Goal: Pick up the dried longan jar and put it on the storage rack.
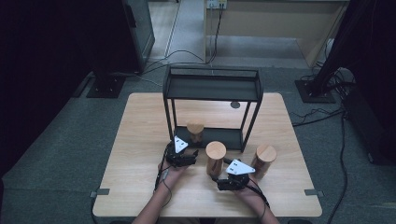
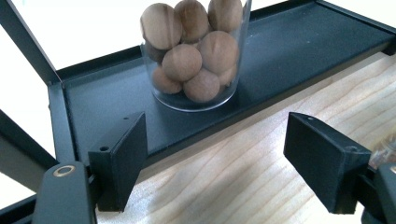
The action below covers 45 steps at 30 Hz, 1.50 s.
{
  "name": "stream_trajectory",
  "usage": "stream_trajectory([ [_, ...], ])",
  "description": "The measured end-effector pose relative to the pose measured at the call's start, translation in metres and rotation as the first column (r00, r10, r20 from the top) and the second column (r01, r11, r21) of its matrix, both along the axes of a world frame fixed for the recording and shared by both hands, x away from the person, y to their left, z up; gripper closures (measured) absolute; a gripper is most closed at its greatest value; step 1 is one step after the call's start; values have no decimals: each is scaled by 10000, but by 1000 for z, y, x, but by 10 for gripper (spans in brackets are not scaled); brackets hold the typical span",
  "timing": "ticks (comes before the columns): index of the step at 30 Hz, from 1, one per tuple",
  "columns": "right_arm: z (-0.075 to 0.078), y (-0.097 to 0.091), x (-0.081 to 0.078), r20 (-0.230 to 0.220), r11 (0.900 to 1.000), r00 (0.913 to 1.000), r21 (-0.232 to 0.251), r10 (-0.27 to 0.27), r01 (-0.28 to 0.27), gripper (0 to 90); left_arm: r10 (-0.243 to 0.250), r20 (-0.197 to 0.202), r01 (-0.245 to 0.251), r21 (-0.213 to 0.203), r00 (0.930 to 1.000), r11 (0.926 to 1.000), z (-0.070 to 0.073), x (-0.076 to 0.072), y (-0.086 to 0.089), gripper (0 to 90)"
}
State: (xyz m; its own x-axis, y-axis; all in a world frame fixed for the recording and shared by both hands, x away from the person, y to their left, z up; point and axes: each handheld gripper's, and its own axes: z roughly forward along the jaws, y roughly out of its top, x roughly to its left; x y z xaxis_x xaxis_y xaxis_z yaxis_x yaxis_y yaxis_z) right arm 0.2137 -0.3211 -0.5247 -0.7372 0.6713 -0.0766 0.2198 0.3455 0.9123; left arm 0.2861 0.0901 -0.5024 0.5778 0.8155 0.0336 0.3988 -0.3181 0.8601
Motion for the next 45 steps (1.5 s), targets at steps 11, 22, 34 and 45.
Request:
stream_trajectory([
  [11,0,0,0,-6,10000,10000,-20,9,-9,180,-184,109,185,-59,9998,9998,-6,-6,1,218],
  [22,0,0,0,-2,10000,10000,-20,12,-12,180,-204,233,203,26,9995,9998,-7,-14,2,218],
  [34,0,0,0,5,10000,10000,24,-9,9,180,-191,124,191,-1,9997,9998,-6,-23,5,218],
  [45,0,0,0,28,10000,10000,-7,-1,1,180,-258,95,257,71,9996,9996,-5,-30,8,218],
])
